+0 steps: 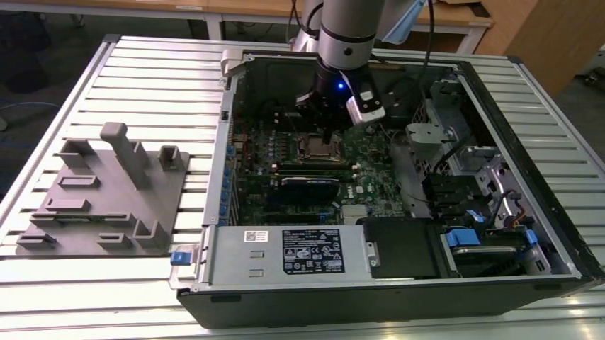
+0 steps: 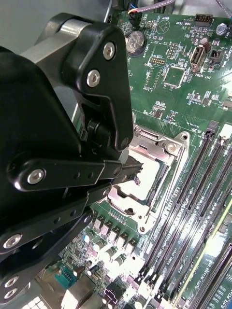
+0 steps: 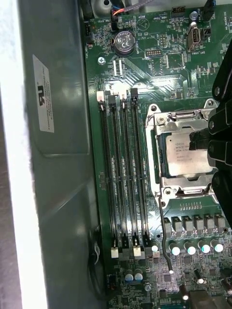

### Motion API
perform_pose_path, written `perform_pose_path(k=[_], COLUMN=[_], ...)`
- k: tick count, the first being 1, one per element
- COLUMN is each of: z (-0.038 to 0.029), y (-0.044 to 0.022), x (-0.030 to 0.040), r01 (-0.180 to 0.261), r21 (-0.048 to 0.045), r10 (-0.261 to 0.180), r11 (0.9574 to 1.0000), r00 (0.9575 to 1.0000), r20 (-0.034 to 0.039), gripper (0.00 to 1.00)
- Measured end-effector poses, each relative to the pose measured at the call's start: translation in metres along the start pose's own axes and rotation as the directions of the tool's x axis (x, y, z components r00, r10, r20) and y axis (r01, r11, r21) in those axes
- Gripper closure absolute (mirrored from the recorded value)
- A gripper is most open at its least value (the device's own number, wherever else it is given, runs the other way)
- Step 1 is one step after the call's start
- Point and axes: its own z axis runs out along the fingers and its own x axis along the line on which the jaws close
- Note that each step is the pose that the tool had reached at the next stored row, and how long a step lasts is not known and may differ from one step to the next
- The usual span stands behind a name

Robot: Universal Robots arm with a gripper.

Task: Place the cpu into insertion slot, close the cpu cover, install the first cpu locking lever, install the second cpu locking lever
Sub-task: 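Close the cpu cover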

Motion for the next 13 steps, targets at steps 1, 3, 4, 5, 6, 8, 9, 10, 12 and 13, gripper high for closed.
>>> perform_pose_path(k=[1,3,4,5,6,8,9,10,12,13], z=[0.0000,0.0002,0.0002,0.0003,0.0004,0.0006,0.0009,0.0013,0.0023,0.0030], y=[-0.0001,-0.0002,-0.0002,-0.0003,-0.0004,-0.0007,-0.0008,-0.0009,-0.0012,-0.0013], x=[0.0004,0.0014,0.0021,0.0032,0.0042,0.0062,0.0074,0.0086,0.0107,0.0115], r01=[0.000,0.000,0.000,0.000,0.000,0.000,0.000,0.001,0.002,0.003], r21=[0.0001,0.0000,-0.0001,-0.0002,-0.0004,-0.0042,-0.0064,-0.0078,-0.0111,-0.0134], r10=[0.000,0.000,0.000,0.000,0.000,0.000,0.000,0.000,-0.002,-0.003], r11=[1.0000,1.0000,1.0000,1.0000,1.0000,1.0000,1.0000,1.0000,0.9999,0.9999], r00=[1.0000,1.0000,1.0000,1.0000,1.0000,1.0000,1.0000,0.9999,0.9998,0.9998], r20=[0.0000,0.0002,0.0003,0.0008,0.0016,0.0049,0.0078,0.0113,0.0183,0.0215], gripper=[0.89,0.89,0.89,0.89,0.89,0.89,0.89,0.89,0.89,0.89])
